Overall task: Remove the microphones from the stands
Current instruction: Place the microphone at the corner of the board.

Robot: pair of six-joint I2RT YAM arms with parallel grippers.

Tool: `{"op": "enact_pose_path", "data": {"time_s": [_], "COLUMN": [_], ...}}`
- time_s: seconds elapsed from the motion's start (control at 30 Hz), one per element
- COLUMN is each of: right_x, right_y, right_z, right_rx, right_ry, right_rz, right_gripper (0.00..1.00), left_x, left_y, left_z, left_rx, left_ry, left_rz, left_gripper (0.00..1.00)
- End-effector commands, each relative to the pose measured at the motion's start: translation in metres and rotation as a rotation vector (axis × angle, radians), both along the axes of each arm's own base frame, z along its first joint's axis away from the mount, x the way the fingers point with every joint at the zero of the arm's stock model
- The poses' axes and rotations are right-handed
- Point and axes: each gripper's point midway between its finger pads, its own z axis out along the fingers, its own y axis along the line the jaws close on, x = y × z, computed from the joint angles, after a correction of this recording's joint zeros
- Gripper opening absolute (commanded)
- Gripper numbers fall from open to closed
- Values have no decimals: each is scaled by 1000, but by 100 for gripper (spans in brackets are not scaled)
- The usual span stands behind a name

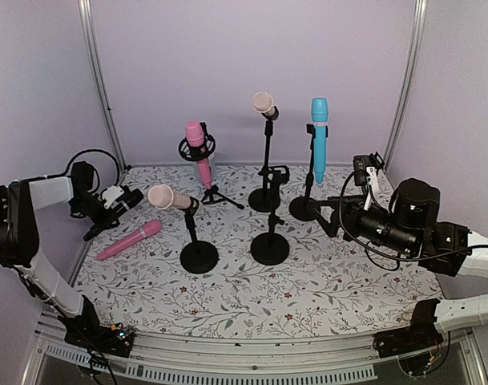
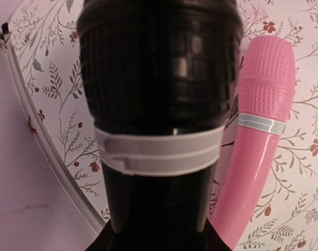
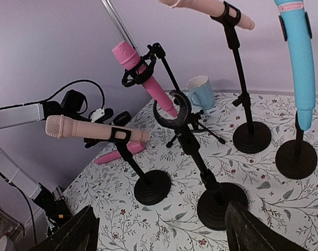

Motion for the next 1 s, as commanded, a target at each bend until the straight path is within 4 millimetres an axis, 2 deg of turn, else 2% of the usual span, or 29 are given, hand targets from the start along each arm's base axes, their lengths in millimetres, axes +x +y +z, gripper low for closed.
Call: {"op": "enact_pose_path", "data": {"time_s": [0.0, 0.13, 0.4, 0.6, 0.77, 0.87, 0.9, 0.97], "right_x": [-11, 1, 24, 28, 31, 34, 36, 38], "right_y": [15, 19, 24, 25, 20, 23, 25, 30], "right_z": [-47, -71, -89, -100, -105, -106, -107, -111], "right_rx": [30, 51, 116, 126, 164, 179, 183, 187], "right_ry": [240, 337, 438, 467, 497, 509, 514, 534], "right_rz": [183, 262, 334, 335, 343, 368, 378, 404], "right_gripper": [85, 84, 83, 82, 82, 81, 81, 80], "left_x": [5, 2, -9, -9, -6, -2, 1, 5], "left_y": [3, -4, -19, -18, -20, -23, -25, -31], "left_z": [-21, -34, -48, -56, -51, -39, -31, -11], "left_rx": [-35, -82, -162, -165, -182, -207, -223, -267], "left_ry": [23, 67, 146, 170, 159, 151, 145, 135], "left_rz": [63, 66, 35, 56, 59, 64, 64, 63], "left_gripper": [29, 35, 52, 54, 54, 55, 59, 74]}}
